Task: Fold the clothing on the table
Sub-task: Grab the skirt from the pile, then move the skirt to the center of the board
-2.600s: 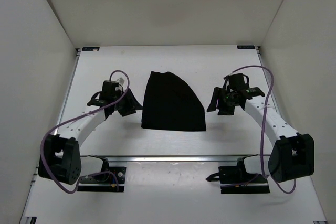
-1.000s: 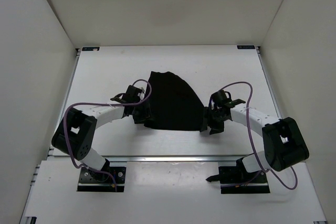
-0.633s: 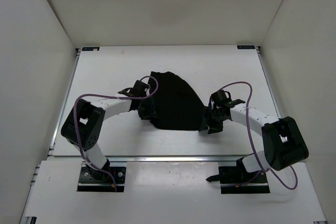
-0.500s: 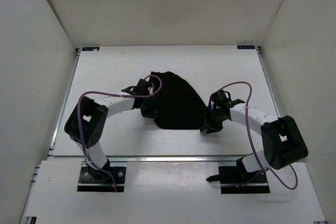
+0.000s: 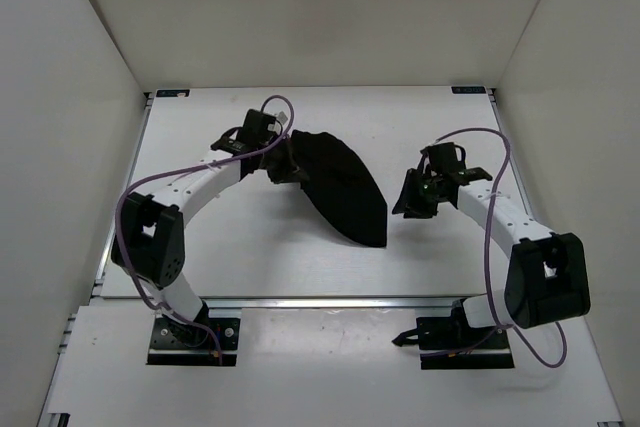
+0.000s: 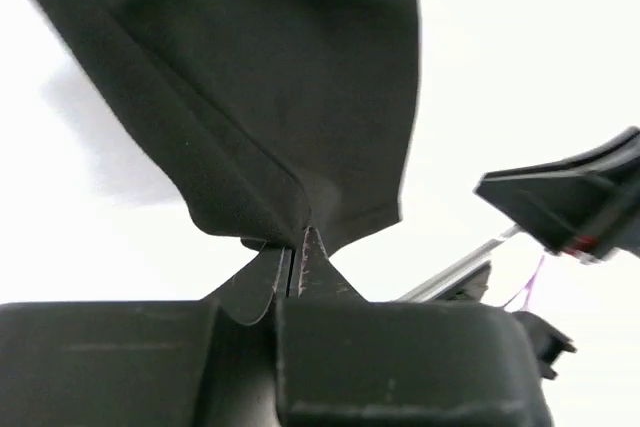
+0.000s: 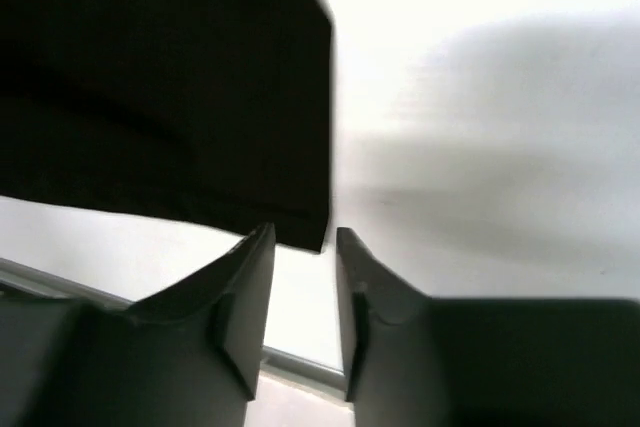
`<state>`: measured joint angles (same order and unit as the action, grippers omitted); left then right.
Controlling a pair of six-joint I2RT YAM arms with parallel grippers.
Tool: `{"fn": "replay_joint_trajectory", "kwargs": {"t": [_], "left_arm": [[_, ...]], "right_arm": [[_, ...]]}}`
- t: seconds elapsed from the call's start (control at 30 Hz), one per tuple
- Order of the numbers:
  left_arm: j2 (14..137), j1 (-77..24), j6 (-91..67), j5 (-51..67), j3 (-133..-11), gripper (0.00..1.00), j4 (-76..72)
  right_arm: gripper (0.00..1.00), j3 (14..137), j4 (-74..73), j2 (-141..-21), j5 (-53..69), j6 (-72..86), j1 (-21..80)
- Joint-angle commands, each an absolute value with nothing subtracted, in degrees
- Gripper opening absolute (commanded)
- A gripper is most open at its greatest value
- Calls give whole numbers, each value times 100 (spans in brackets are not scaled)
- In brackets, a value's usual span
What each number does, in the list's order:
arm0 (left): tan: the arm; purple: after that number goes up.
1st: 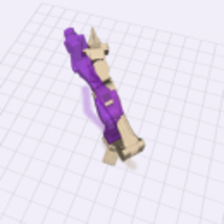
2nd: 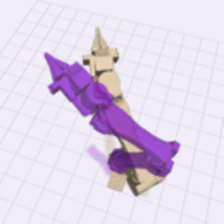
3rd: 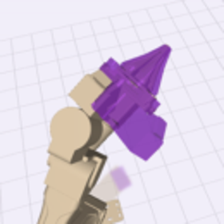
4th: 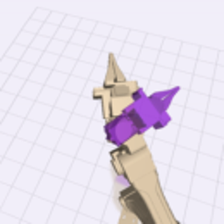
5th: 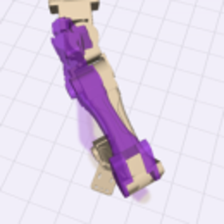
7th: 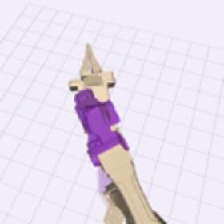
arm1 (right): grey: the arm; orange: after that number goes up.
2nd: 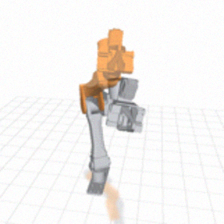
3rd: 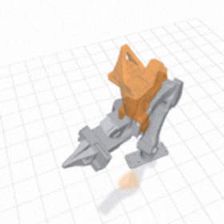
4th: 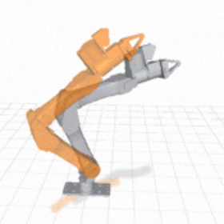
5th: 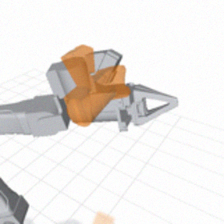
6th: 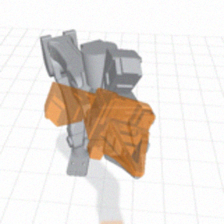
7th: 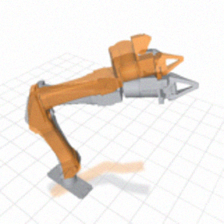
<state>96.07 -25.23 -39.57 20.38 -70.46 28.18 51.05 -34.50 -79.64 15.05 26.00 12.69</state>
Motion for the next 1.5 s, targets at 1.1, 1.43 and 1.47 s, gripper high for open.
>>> {"fn": "replay_joint_trajectory", "kwargs": {"t": [1.1,1.43,1.47], "left_arm": [[8877,-1521,-4570,2743,-8224,0,2591],[7797,-941,-5483,3286,-7491,0,1425],[7744,-1010,-5450,3244,-7375,0,1415]], "right_arm": [[0,6606,-3689,-7884,1732,2550,704],[0,8588,-4589,-7578,1617,2136,720],[0,8465,-4527,-7402,1704,2171,729]]}}
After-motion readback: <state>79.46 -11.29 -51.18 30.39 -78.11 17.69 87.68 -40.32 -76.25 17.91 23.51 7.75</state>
